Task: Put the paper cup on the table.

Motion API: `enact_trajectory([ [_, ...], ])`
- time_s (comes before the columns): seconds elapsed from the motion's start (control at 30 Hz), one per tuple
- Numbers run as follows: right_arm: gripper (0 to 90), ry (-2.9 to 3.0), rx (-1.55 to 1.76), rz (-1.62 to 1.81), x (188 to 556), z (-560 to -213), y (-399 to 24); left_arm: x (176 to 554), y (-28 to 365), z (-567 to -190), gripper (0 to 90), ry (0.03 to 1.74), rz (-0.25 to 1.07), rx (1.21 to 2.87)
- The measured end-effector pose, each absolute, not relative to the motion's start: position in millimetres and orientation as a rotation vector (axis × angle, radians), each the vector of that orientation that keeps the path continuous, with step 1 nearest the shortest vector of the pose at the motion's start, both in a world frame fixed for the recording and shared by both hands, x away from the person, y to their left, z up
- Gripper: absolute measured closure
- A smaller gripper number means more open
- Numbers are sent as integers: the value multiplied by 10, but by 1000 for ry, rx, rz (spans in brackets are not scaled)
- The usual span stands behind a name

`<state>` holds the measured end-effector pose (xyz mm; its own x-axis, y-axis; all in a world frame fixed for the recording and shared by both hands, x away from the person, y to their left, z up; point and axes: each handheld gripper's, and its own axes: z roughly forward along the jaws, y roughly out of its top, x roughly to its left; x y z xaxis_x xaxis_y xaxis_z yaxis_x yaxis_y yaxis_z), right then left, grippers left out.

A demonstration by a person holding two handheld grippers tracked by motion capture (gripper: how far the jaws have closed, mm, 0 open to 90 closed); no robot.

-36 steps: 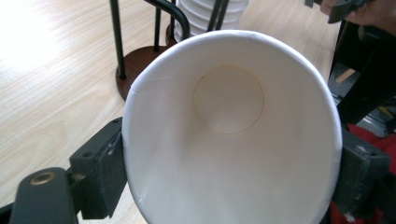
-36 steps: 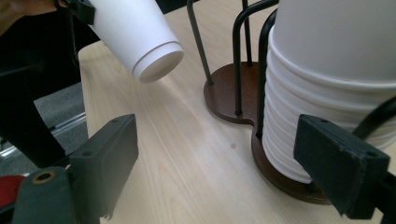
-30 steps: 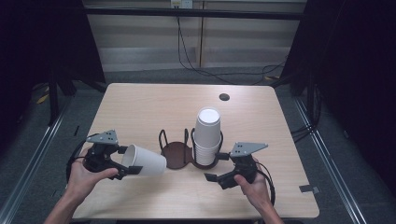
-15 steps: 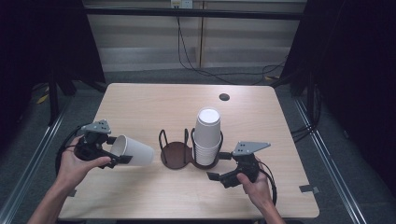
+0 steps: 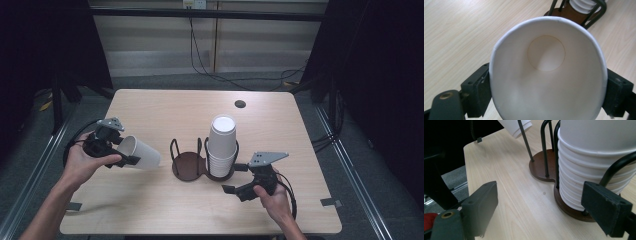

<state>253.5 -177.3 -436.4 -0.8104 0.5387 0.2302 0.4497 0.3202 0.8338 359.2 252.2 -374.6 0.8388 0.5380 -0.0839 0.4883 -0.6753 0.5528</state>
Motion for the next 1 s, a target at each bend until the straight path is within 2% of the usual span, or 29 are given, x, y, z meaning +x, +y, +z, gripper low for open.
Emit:
enact_trajectory([
  [0.43,143,2487,929,1509,2528,-4372,-1763,3685,2110,-3686,142,670,202,2660],
  [0.57,143,2495,926,1503,2526,-4380,-1751,3771,2037,-3702,142,684,168,2701],
  [1.0,143,2481,948,1495,2528,-4373,-1788,3858,1845,-3757,138,673,168,2792],
])
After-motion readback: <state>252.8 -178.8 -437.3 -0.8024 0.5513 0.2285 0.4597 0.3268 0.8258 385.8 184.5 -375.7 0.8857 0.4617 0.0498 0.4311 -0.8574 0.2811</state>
